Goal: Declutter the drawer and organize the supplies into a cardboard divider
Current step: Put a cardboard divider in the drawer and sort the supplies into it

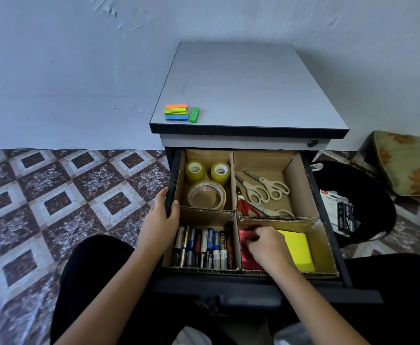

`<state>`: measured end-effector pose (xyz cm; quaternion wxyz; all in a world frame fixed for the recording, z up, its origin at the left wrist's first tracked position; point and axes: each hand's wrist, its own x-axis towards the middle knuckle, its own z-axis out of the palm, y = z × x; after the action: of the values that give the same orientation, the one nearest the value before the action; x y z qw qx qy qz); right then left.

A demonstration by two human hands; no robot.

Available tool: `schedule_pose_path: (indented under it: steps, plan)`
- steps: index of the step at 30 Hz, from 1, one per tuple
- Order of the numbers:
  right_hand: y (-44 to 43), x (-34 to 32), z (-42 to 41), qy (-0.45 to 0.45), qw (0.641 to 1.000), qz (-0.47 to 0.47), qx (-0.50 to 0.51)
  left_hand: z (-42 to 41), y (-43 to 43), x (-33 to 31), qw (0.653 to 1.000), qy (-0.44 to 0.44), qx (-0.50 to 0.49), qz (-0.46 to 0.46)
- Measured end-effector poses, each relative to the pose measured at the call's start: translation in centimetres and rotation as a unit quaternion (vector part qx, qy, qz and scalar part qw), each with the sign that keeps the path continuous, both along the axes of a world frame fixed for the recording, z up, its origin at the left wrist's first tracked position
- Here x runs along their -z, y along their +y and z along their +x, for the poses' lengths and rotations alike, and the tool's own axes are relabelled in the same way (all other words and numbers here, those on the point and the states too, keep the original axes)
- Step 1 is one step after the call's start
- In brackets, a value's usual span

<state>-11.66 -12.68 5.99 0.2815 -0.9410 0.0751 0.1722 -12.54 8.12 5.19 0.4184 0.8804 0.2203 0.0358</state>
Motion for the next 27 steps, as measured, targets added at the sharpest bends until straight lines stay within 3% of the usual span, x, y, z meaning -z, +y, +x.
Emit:
schedule_pose_path:
  steps: [6,12,16,23,27]
  plan:
    - [-0.3,0.4,0.0,0.034,0.996,0.076,0.034,0.1,0.0,0.0,1.0,0.0,-0.003,-0.002]
    - [-0.3,-0.2,-0.4,-0.013,1.0,0.018,0.001,0.0,0.0,0.1,1.0,0.004,-0.002,0.009]
    - [0.0,-2.0,-1.0,-0.105,0.993,-0.032,-0.048,-0.1,0.0,0.3,1.0,0.009,0.002,0.016]
    - [3.7,-11.2,4.4,-0.277,0.94,0.091,-0.176,0.2,-0.2,0.3,0.999,0.02,-0.009,0.031]
    - [6.4,-13.3,10.7,-0.3,0.917,0.079,-0.253,0.1,-0.1,0.3,0.999,0.032,-0.009,0.027]
